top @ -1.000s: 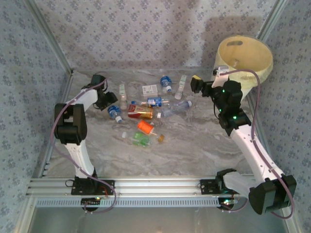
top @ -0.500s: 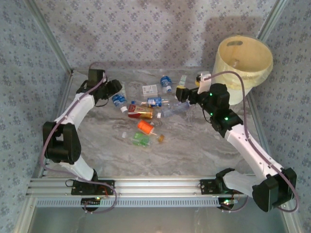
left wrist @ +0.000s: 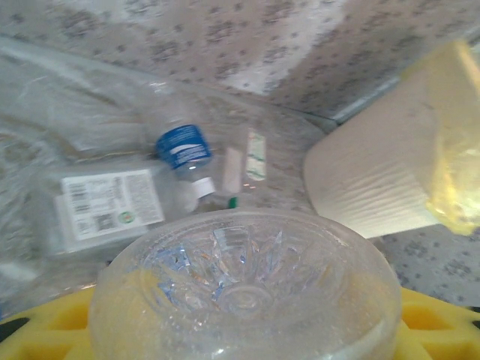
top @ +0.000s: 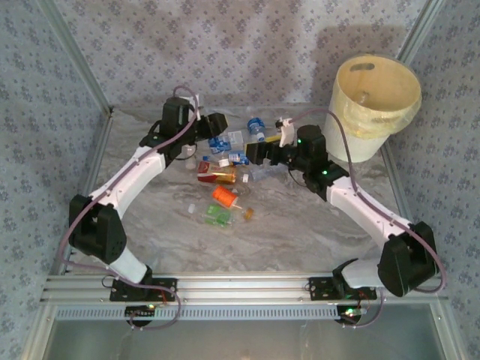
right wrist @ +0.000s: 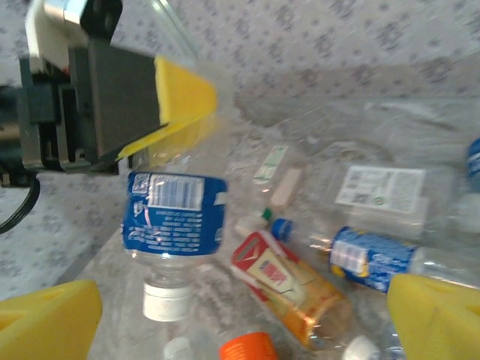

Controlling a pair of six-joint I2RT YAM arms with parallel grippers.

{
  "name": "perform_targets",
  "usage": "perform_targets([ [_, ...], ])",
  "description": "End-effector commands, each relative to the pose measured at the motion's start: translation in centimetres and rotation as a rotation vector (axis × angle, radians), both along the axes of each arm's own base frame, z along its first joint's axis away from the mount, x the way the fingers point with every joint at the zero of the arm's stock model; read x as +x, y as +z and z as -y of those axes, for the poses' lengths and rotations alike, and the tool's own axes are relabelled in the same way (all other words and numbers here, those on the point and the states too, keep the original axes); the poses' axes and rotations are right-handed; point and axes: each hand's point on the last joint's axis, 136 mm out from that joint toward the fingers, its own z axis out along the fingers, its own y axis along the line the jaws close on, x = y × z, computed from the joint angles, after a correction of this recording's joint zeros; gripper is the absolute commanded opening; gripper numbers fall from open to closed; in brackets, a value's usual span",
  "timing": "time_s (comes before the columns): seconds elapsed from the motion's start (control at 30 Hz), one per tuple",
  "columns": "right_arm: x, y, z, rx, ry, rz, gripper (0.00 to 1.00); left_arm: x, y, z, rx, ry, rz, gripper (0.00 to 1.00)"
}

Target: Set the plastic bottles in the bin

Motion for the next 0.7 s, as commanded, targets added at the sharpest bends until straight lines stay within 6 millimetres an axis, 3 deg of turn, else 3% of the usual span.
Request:
perform_targets([
  [0.0, -1.5, 3.0, -2.8, 0.099, 0.152, 0.023, 1.00, -1.0, 6.4, 1.2, -0.061, -0.055, 0.172, 0.54],
  [0.27, 0.1, 2.3, -5.3, 0.083, 0.146, -0.015, 1.00, -2.5, 8.7, 3.6, -0.133, -0.142, 0.224, 0.55],
  [0.4, 0.1, 2.3, -6.8, 0.114, 0.209, -0.009, 1.00, -3.0, 9.0, 4.4, -0.145, -0.171, 0.231, 0.55],
  [0.43, 0.1, 3.6, -7.3, 0.132, 0.231, 0.019, 1.00, -3.0, 9.0, 4.6, -0.149, -0.176, 0.229, 0.55],
  [0.47, 0.1, 3.6, -7.7, 0.133, 0.241, 0.020, 1.00, -3.0, 9.1, 4.7, -0.155, -0.180, 0.228, 0.55],
  [0.67, 0.5, 3.2, -7.9, 0.128, 0.232, 0.007, 0.96, -3.1, 8.7, 5.2, -0.170, -0.199, 0.215, 0.55],
])
